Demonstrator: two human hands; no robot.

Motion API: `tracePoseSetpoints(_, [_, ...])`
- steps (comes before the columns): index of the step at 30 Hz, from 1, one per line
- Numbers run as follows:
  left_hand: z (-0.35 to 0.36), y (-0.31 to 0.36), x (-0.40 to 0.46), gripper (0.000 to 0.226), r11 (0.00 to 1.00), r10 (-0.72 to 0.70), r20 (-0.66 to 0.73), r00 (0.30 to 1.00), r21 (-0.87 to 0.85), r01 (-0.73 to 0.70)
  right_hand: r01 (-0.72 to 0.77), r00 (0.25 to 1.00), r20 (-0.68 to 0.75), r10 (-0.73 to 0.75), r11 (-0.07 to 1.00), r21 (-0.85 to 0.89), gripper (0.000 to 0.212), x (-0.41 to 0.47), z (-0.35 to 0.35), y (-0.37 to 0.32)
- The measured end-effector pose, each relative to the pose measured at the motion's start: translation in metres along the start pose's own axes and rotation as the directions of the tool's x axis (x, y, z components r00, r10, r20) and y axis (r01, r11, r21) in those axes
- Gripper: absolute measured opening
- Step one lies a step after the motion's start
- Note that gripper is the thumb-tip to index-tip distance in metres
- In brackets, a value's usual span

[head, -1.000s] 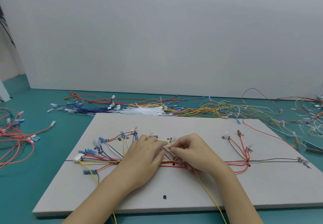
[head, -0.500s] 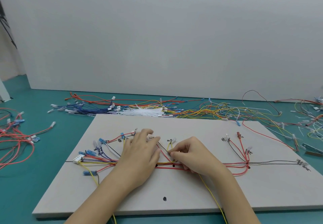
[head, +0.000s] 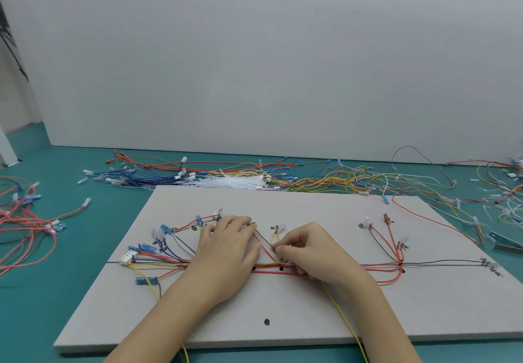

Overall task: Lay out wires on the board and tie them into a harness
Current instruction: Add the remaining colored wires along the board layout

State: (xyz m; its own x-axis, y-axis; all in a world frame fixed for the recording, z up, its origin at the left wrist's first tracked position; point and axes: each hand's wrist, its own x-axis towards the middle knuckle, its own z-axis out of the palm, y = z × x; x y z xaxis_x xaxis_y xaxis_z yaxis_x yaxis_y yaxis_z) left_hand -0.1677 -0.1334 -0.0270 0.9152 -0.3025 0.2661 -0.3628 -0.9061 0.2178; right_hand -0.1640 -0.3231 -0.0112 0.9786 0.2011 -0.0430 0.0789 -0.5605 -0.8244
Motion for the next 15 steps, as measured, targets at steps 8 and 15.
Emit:
tracePoseSetpoints(8, [0.0012,0.0005,-0.0011,0.046,1.0,-0.018,-0.002,1.0,0.023,0.018,0.001,1.0,0.0,-0.001,1.0,0.008,0.016,-0.001,-0.0001,0.0005])
tracePoseSetpoints(15, [0.0027,-0.0023,-0.0008,0.048,1.0,-0.026,0.018,0.999,-0.001,0.026,-0.003,1.0,-0.001,0.003,1.0,0.016,0.016,-0.0005,0.0004,0.0008])
